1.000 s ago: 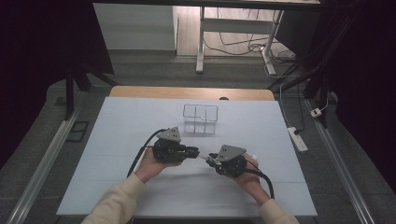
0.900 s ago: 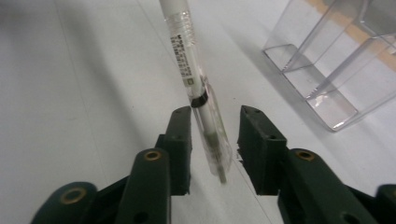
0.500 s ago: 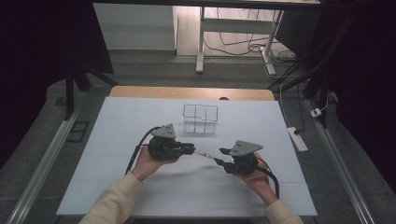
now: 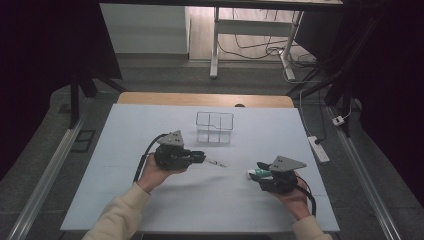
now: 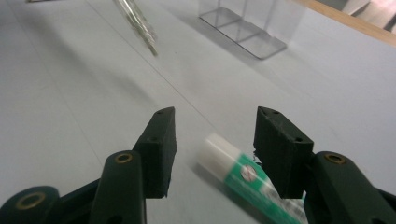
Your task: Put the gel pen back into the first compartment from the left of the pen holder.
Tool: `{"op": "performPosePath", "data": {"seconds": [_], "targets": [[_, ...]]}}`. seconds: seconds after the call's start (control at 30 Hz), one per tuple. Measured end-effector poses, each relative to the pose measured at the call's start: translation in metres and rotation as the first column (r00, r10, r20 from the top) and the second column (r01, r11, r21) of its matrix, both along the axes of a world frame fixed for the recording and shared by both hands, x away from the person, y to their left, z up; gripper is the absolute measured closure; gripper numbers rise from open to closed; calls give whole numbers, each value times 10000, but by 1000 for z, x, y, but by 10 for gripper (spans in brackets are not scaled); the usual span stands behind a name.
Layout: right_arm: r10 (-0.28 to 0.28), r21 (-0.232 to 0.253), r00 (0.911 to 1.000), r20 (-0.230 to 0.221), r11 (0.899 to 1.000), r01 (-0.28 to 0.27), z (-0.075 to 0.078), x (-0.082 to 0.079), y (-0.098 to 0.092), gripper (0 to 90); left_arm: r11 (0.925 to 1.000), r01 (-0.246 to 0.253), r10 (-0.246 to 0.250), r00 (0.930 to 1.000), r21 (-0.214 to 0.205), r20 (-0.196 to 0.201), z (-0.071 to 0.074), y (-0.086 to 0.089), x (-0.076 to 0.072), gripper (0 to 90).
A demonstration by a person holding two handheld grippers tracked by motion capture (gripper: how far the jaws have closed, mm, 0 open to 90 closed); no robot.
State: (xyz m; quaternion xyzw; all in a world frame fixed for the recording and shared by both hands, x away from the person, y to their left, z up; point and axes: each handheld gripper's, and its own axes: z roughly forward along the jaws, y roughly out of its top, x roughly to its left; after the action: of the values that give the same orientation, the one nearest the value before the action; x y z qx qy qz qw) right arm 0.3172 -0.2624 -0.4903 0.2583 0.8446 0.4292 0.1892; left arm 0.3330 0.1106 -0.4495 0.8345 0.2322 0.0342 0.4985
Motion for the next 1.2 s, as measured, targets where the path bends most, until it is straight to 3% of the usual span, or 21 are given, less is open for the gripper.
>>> {"op": "performPosePath", "data": {"seconds": [0.27,0.5,1.2], "targets": [[-685,226,9976,68,9974,684,-2,-2,-21,428,10000,-65,65,10000,34,10,2,3,0,802],[-784,177,9969,71,9968,783,-5,-6,-31,422,10000,-81,81,10000,52,20,3,4,-1,802],[-813,78,9966,125,9967,812,-6,-3,-29,406,9997,-263,263,9996,-22,116,8,12,0,802]]}}
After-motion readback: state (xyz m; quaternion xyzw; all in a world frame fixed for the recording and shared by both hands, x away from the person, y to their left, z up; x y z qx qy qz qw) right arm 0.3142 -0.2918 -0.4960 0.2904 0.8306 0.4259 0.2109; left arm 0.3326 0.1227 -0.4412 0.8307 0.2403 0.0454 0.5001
